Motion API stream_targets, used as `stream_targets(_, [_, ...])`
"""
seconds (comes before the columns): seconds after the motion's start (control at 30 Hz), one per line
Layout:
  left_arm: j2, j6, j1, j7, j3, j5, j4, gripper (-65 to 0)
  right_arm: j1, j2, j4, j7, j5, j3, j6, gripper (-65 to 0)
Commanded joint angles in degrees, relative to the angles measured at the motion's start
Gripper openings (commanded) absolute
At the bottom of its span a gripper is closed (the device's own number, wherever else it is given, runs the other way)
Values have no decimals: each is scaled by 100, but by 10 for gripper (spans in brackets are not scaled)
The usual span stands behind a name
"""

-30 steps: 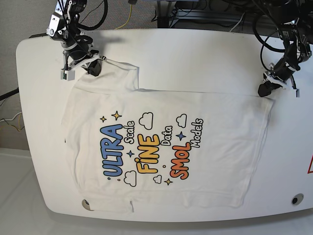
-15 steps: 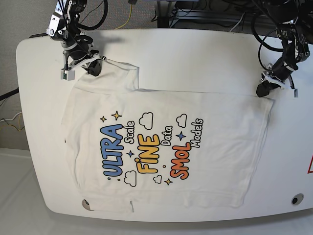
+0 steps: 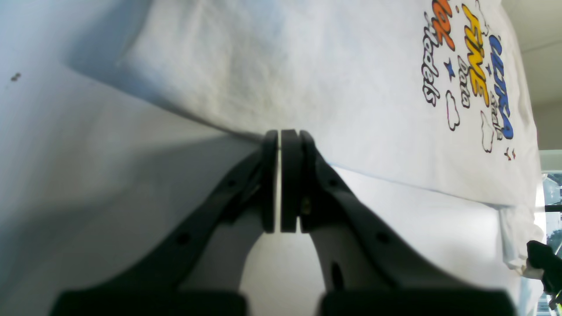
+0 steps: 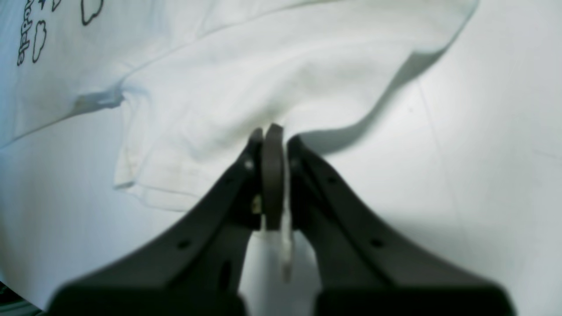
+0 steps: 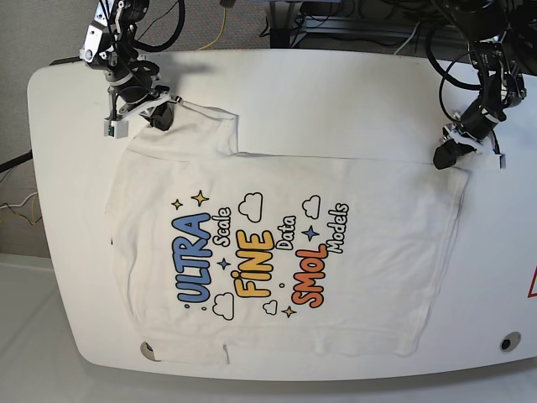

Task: Fold the T-shirt properly
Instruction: 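Grasp the shirt's shoulder corner with the left gripper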

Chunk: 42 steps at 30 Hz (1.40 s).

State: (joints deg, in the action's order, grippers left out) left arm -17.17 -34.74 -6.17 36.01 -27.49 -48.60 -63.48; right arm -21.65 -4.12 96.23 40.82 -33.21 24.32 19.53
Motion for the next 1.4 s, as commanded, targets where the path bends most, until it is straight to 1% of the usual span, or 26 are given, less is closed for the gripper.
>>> stream_targets(0.0, [-155,21,33,143,-27,-8,4,-650,-1,-35,112,21,21,7,-14,-650])
stream_targets(0.13, [-169,25,27,222,-34,-64,9,-650,-4,-33,129,22,9,12,-13,-650])
stream_targets(0.27, [-214,102,47,312,-52,-88,23,-650,6,-39,126,-11,16,10,-11,-650])
stream_targets(0.3, [-256,227,69,452,-45,-25,11,-542,15,-42,110,2,23,11,4,-650])
stream_targets(0.33, [-298,352,90,592,-38,38,-1,-363,24,-45,94,16,29,12,18,-650])
stream_targets(0.4, [-324,391,107,619,-26,54,-5,-297,24,-51,84,18,40,6,20,-650])
stream_targets(0.47, [-343,414,133,635,-19,61,8,-261,15,-51,77,13,43,7,25,-650])
stream_targets(0.53, [-363,430,154,656,-26,83,18,-243,18,-55,72,12,45,6,29,-650])
stream_targets(0.67, [-371,454,191,640,-50,117,48,-241,22,-57,62,19,41,-4,36,-650])
stream_targets(0.73, [-363,483,240,588,-61,63,105,-224,15,-38,58,45,52,11,13,-650])
stream_targets(0.93, [-343,478,253,411,-89,110,119,-247,22,-37,59,51,57,21,23,-650])
stream_targets(1.07, [-317,473,259,198,-90,152,152,-269,21,-37,55,53,50,29,26,-650])
stream_targets(1.13, [-307,369,298,101,-56,161,309,-312,4,-38,70,50,56,21,24,-650])
stream_targets(1.27, [-286,335,320,35,-47,180,417,-366,4,-38,69,59,57,21,18,-650])
stream_targets(1.37, [-269,321,347,36,-34,196,531,-388,-2,-35,67,67,57,20,13,-650])
